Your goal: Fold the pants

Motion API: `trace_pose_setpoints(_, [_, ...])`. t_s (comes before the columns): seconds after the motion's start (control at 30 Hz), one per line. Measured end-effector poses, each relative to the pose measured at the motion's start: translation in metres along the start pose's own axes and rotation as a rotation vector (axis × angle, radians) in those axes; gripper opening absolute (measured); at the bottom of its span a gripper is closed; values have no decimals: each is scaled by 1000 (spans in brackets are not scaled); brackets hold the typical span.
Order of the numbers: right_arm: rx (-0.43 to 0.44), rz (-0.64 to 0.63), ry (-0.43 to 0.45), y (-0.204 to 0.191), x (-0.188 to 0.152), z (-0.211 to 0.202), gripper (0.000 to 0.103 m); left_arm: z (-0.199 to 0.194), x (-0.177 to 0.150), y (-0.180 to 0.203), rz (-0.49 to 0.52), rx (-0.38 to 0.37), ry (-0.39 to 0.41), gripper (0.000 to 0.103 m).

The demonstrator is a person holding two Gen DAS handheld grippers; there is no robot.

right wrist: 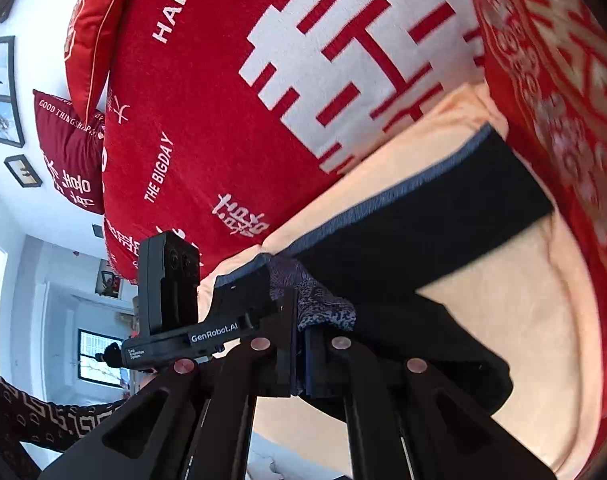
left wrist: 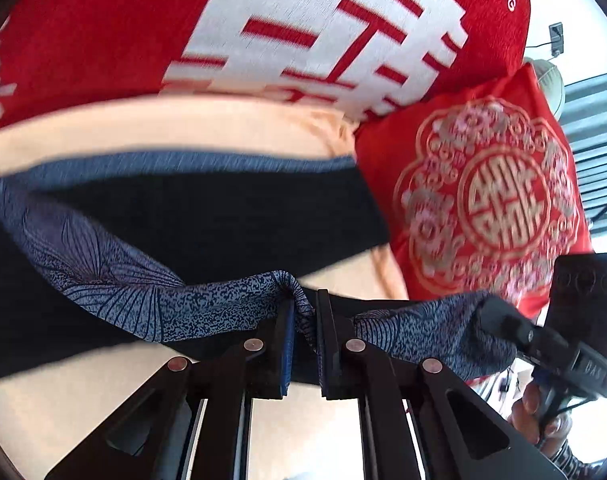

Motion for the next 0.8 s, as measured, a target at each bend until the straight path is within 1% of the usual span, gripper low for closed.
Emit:
trace_pose_setpoints(0.1, [-50, -21, -12, 17, 57, 6, 2, 7, 47, 9, 25, 37, 62, 11])
trace_pose_setpoints(0.13, [-68, -17, -20, 24, 73, 11, 3, 6, 60, 8, 35, 70, 89, 11])
trace_pose_setpoints(0.17, [-103, -11, -30, 36, 88, 17, 4, 4, 70, 6, 45, 114, 116, 11])
trace_pose_setpoints(0.2, [-147, -8, -45, 49, 102, 24, 5, 1, 79, 0, 57, 173, 139, 11])
trace_pose_setpoints(0.27, [-237, -21, -75, 72, 109, 36, 6, -3, 87, -13, 59, 256, 155, 12])
trace_pose_setpoints(0.3, [-295, -30, -95, 85, 114, 44, 6, -5, 86, -21, 52, 285, 156, 12])
trace_pose_setpoints(0.33, [-349, -39, -109, 95, 118, 49, 9, -5, 83, -34, 37, 320, 150, 15])
trace_pose_setpoints(0.37, [-399, -52, -120, 103, 120, 54, 20, -4, 78, -50, 19, 364, 133, 21])
trace_pose_setpoints(0.4, [-443, -75, -119, 108, 121, 56, 35, -3, 71, -66, 2, 406, 118, 44])
trace_pose_setpoints(0.43, [-477, -101, -109, 110, 125, 56, 77, -4, 65, -82, -19, 447, 113, 61])
trace_pose_setpoints(0.47, [-495, -134, -87, 108, 128, 54, 90, -6, 57, -99, -42, 493, 116, 61])
trace_pose_setpoints(0.5, [-496, -159, -60, 103, 130, 52, 90, -6, 49, -113, -53, 529, 106, 61])
trace_pose_setpoints(0.53, [-494, -177, -53, 98, 130, 49, 90, -3, 40, -128, -60, 572, 81, 61])
trace_pose_setpoints(0.57, [-486, -179, -59, 93, 127, 45, 90, -1, 30, -145, -73, 622, 57, 61])
trace_pose_setpoints(0.6, [-458, -165, -67, 87, 120, 42, 90, 1, 22, -158, -90, 653, 36, 61])
trace_pose_setpoints(0.67, [-403, -117, -58, 84, 99, 32, 89, 8, 7, -179, -129, 674, -7, 61])
trace_pose_setpoints(0.7, [-403, -89, -63, 88, 88, 30, 87, 8, 4, -183, -143, 655, 9, 63])
trace_pose_setpoints(0.73, [-424, -46, -84, 96, 68, 31, 77, 5, 4, -184, -154, 640, 38, 63])
trace_pose_setpoints(0.77, [-447, -8, -105, 109, 51, 33, 64, 5, 4, -184, -155, 643, 37, 63])
trace_pose_setpoints(0.8, [-477, 44, -129, 126, 33, 35, 59, 5, 5, -184, -152, 650, 39, 63])
Point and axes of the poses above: each gripper's, at about its wrist camera, not at the fingertips, and z roughly the way its jaws point, y to its right, x to its top, the point moved 10 cm from there along z, roughly the way its jaws point, and after that the axes turned 6 degrees about -y, right-handed, at the moved point
